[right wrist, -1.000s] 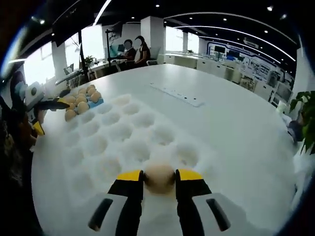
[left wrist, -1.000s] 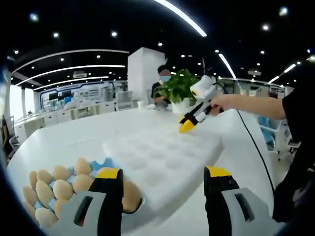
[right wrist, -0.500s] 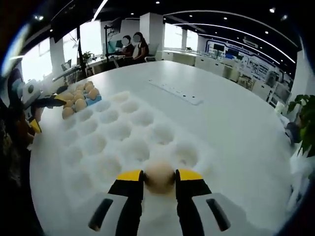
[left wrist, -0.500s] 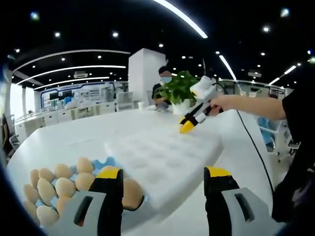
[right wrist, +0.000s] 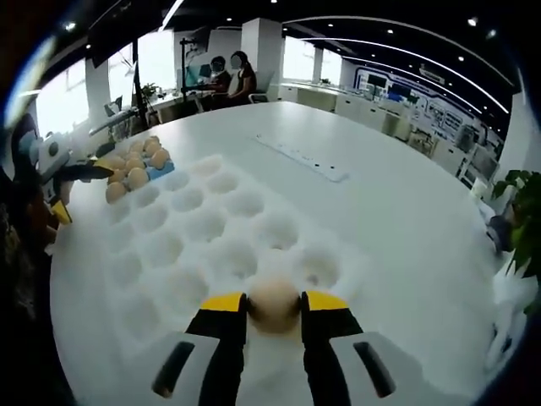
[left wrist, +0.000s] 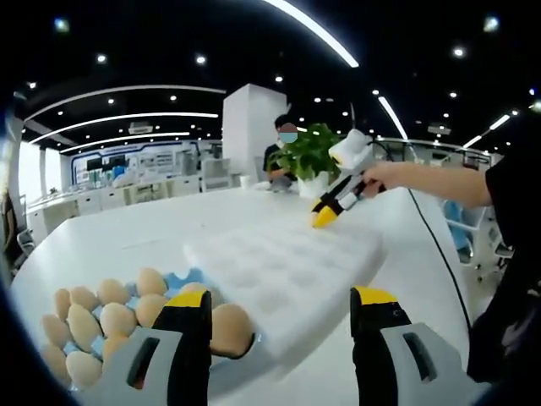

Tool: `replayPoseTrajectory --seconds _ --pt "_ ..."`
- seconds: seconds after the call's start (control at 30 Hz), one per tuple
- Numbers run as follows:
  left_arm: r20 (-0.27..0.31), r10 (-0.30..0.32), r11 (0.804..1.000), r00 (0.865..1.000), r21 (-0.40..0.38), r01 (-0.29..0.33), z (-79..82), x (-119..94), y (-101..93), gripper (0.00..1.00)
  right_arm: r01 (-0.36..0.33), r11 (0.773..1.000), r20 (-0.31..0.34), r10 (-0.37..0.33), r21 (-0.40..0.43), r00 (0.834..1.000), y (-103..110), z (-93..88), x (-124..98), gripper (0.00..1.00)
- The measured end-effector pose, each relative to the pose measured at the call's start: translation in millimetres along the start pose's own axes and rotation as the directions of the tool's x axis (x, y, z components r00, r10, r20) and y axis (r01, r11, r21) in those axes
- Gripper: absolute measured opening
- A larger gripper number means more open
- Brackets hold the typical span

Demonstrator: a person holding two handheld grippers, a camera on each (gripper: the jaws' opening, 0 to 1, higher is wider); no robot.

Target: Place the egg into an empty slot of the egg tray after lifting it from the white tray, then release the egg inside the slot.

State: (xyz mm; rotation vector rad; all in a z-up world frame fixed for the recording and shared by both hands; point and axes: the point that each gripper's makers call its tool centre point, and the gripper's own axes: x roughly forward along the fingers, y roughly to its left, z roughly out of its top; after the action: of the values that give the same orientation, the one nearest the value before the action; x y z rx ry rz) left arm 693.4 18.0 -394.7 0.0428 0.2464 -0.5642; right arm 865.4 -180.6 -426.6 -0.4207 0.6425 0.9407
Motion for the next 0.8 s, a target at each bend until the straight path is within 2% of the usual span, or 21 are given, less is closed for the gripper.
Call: replayPoseTrajectory --seconds 0.5,0.67,0.8 --pt "0.009 -0.004 1.000 1.000 -0.010 0.004 -0.8 2.3 5.4 0.68 0.012 1.000 0.002 -0.012 -0.011 1.000 -3.4 9.1 -5.6 0.26" --pt "0.014 -0.029 0.999 0.999 0.019 0.029 6.2 8.4 -4.6 0.68 0.015 1.000 0.003 -0.014 -0.021 1.000 -3.9 12.2 -7.0 0.26" --pt "0.010 -0.036 0.999 0.999 0.016 0.036 4.5 9.3 -6.9 0.68 0.018 0.999 0.008 -0.018 -0.032 1.000 -0.8 17.5 -9.9 0.26"
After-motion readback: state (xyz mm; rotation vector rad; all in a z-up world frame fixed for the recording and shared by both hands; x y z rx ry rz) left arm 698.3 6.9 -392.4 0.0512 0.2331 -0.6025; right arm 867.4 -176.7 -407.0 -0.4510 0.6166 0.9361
